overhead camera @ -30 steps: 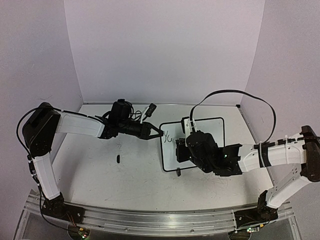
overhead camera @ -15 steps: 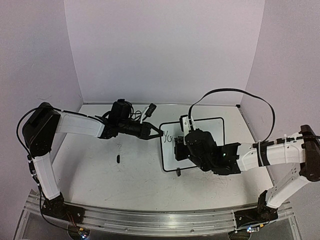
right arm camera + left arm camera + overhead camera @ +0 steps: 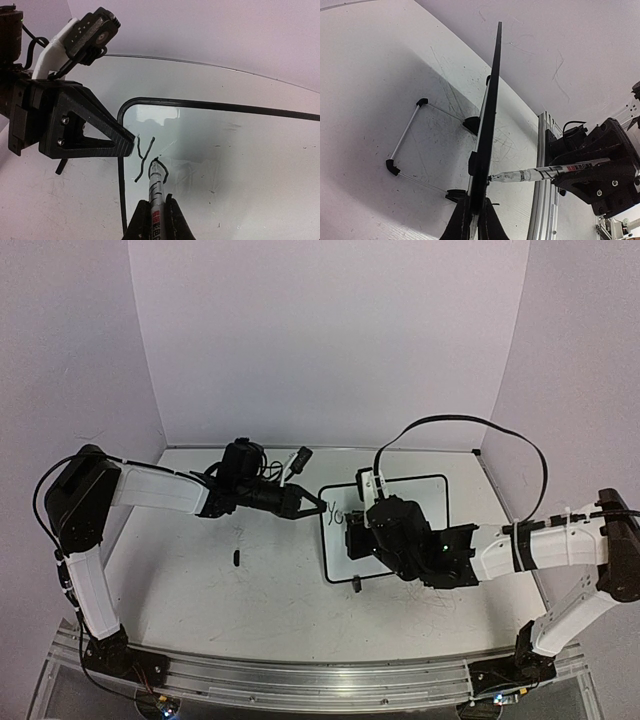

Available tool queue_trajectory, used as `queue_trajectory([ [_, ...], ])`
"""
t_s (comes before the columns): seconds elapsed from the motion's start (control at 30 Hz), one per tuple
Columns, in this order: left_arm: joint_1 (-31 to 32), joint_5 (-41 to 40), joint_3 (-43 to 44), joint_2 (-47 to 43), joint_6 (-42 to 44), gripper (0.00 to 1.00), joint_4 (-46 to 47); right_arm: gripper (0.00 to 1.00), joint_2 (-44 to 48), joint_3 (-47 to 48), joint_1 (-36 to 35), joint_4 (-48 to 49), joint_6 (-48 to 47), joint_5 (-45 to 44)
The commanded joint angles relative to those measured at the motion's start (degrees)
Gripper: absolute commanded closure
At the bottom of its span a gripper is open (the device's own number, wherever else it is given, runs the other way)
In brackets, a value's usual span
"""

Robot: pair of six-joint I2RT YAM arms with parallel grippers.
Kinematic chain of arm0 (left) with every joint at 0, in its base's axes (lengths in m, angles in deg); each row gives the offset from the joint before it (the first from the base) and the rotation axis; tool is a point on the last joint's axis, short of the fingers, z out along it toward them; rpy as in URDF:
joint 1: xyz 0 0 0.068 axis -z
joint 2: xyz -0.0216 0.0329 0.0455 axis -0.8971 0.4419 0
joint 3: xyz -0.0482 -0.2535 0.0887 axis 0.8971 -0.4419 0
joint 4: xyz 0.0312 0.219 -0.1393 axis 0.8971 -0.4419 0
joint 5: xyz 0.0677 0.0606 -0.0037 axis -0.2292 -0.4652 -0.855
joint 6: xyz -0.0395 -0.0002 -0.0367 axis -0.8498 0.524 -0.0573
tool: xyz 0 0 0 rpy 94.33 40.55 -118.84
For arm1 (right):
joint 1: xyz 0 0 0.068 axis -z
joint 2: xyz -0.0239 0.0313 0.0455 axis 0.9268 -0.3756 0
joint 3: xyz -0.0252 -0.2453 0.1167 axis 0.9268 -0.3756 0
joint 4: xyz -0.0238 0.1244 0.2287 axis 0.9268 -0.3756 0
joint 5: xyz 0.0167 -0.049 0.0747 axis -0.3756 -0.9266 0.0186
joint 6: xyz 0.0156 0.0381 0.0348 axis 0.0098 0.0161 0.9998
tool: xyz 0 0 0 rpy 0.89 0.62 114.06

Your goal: Write a sentence on the whiteboard

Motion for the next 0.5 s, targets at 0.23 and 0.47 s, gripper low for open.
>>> queue_trajectory([
  [0.23, -0.11, 1.82, 0.84, -0.64, -0.93, 1.0, 1.07, 1.0, 6.55, -4.53, 1.74, 1.52, 0.76, 2.77],
  [0.47, -0.11, 1.94, 0.78, -0.53, -1.05, 1.0, 1.07, 1.0, 4.99, -3.41, 2.06, 2.98, -0.28, 2.18],
])
